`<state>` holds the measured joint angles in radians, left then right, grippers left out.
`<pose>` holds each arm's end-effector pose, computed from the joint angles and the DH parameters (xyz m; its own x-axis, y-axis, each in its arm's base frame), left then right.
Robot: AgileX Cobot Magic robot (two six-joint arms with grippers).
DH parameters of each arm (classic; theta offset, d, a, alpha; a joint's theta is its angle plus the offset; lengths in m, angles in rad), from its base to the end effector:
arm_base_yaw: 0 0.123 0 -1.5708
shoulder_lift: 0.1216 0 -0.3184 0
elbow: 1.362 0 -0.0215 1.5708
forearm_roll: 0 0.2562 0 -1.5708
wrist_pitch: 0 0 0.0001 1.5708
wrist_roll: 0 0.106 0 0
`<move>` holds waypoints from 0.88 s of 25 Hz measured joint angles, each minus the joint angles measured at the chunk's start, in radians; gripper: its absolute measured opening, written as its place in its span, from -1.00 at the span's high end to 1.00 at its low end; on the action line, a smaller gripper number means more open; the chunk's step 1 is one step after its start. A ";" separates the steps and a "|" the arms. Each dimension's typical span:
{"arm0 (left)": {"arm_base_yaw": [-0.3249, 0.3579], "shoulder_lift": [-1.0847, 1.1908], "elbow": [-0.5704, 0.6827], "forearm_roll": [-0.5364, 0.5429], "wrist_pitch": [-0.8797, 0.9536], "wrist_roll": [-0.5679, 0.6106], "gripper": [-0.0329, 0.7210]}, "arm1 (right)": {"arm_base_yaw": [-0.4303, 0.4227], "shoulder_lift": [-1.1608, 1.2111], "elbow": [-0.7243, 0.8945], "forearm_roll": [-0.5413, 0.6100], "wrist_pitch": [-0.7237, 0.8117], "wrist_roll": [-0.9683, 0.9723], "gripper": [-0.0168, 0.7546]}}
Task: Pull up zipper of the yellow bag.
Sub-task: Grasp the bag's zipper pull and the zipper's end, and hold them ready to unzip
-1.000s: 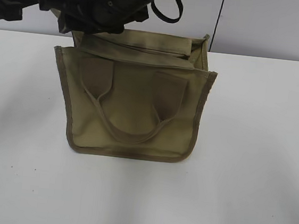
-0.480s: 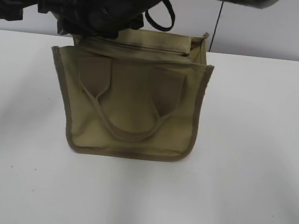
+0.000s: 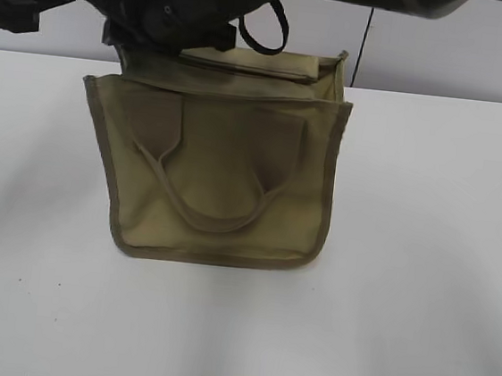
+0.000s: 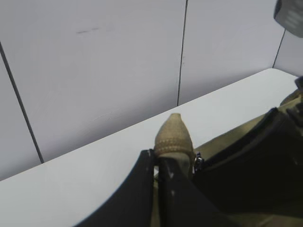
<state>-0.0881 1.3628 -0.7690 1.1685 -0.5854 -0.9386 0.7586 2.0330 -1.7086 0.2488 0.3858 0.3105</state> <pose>0.2895 -0.0796 0.3118 -0.1555 0.1516 -0.9761 0.5986 0.8005 0.0290 0.3677 0.3620 0.2886 -0.7389 0.0070 -0.6738 -0.4190 0.7784 0.4676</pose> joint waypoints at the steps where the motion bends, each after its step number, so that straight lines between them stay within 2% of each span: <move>1: 0.000 0.000 0.000 0.000 -0.001 0.000 0.94 | 0.000 0.000 0.000 0.000 -0.004 0.002 0.80; 4: 0.000 0.000 0.000 0.000 -0.001 0.000 0.94 | 0.000 0.000 0.000 0.000 -0.007 0.002 0.94; 11: 0.000 0.000 0.000 0.000 0.011 0.000 0.94 | 0.000 -0.003 0.000 0.000 0.043 -0.053 0.95; 17: -0.001 0.000 0.000 0.002 0.038 0.000 0.94 | 0.000 -0.045 0.000 0.002 0.156 -0.226 0.95; 22: -0.002 0.000 0.000 0.003 0.043 0.000 0.94 | 0.000 -0.072 0.000 0.055 0.208 -0.353 0.96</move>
<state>-0.0903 1.3628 -0.7690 1.1716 -0.5425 -0.9386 0.7586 1.9612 -1.7086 0.3042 0.5938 -0.0425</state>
